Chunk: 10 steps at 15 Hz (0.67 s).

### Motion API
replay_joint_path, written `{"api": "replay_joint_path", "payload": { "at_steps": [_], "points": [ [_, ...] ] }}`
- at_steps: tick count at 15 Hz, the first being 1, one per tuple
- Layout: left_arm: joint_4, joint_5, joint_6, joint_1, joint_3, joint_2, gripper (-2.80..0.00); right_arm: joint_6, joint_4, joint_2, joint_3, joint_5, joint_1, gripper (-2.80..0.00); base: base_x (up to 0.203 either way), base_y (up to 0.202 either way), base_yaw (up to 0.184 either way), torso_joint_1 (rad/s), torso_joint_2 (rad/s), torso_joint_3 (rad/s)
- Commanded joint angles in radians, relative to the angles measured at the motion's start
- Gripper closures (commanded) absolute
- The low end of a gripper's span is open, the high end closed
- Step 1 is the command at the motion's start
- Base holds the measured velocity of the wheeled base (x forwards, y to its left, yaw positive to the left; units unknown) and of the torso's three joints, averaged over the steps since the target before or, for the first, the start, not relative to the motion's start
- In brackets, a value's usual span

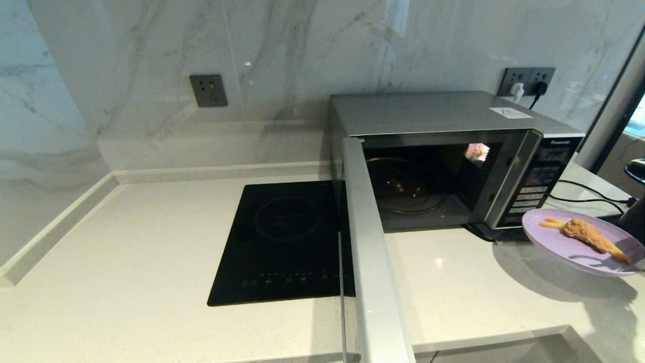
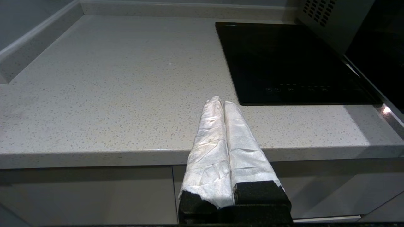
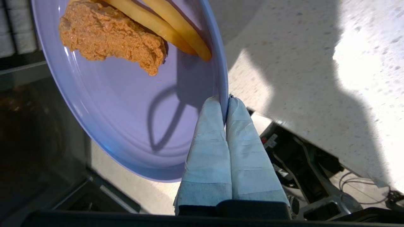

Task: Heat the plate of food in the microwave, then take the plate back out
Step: Put the plate in the microwave oven

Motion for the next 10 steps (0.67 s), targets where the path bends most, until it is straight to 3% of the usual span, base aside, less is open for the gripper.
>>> {"api": "replay_joint_path", "payload": {
  "at_steps": [1, 6, 10],
  "points": [
    [0.000, 0.001, -0.001, 0.000, 0.000, 0.002, 0.00, 0.002, 0.022, -0.061, 0.006, 0.029, 0.018, 0.00, 0.000, 0.000, 0.000, 0.000, 0.00, 0.000],
    [0.000, 0.001, -0.001, 0.000, 0.000, 0.002, 0.00, 0.002, 0.093, -0.109, 0.007, 0.082, 0.110, 0.00, 0.000, 0.000, 0.000, 0.000, 0.00, 0.000],
    [0.000, 0.001, -0.001, 0.000, 0.000, 0.002, 0.00, 0.005, 0.099, -0.117, -0.004, 0.087, 0.247, 0.00, 0.000, 0.000, 0.000, 0.000, 0.00, 0.000]
  ]
}}
